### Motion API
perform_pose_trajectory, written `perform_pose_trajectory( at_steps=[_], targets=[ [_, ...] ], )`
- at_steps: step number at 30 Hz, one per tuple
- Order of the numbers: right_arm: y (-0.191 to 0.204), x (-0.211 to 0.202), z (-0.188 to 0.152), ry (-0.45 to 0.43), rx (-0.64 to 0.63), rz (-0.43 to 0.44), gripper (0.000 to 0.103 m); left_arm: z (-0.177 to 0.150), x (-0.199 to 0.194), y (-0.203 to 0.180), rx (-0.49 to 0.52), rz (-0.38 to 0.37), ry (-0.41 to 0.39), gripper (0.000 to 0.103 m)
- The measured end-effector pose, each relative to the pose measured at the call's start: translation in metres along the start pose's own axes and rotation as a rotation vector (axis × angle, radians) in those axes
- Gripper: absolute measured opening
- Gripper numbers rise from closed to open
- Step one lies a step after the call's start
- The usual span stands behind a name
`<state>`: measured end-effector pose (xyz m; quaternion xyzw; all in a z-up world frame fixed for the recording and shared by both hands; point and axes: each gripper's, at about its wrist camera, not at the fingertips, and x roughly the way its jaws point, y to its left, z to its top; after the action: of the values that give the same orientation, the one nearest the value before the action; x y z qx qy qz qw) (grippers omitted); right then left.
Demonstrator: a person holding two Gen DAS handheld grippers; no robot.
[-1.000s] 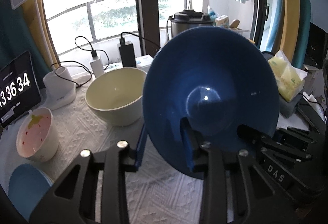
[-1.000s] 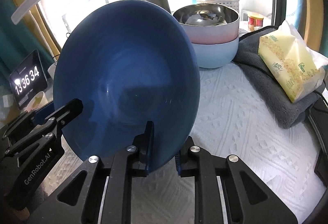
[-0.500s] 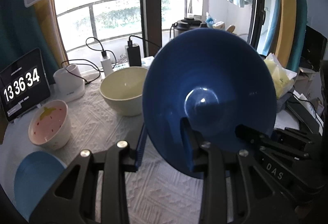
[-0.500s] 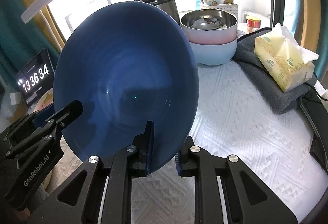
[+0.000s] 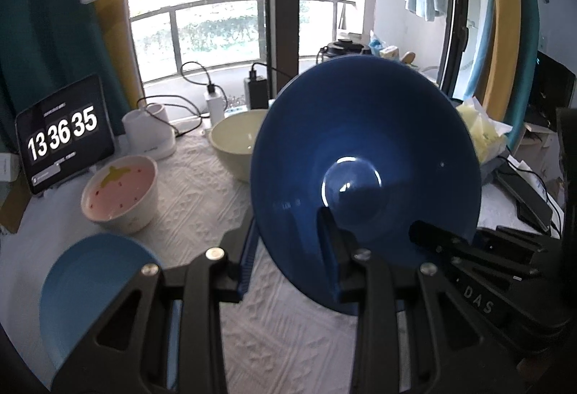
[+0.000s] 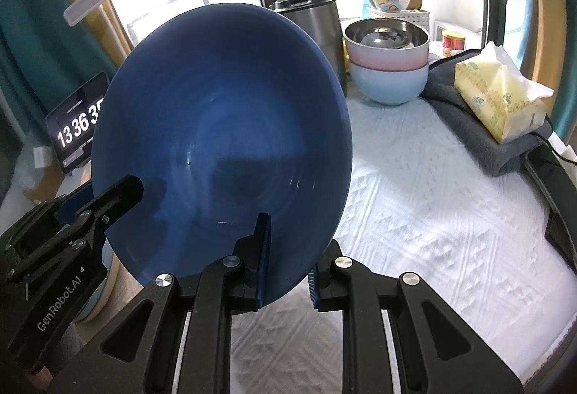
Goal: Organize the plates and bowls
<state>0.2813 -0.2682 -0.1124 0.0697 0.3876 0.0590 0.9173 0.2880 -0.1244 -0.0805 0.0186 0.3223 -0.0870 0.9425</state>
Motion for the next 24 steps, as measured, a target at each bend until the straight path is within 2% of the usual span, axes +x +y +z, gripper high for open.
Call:
perform_pose_trajectory(
  at_steps=[14, 24],
  targets=[
    [0.029, -0.002, -0.038, 0.067, -0.021, 0.023, 0.020, -0.039, -0.020, 0.022, -0.041, 0.026, 0.047, 0.033],
    [0.040, 0.009, -0.042, 0.115, -0.016, 0.031, 0.020, -0.045, -0.015, 0.033, -0.051, 0.036, 0.072, 0.033]
  ],
)
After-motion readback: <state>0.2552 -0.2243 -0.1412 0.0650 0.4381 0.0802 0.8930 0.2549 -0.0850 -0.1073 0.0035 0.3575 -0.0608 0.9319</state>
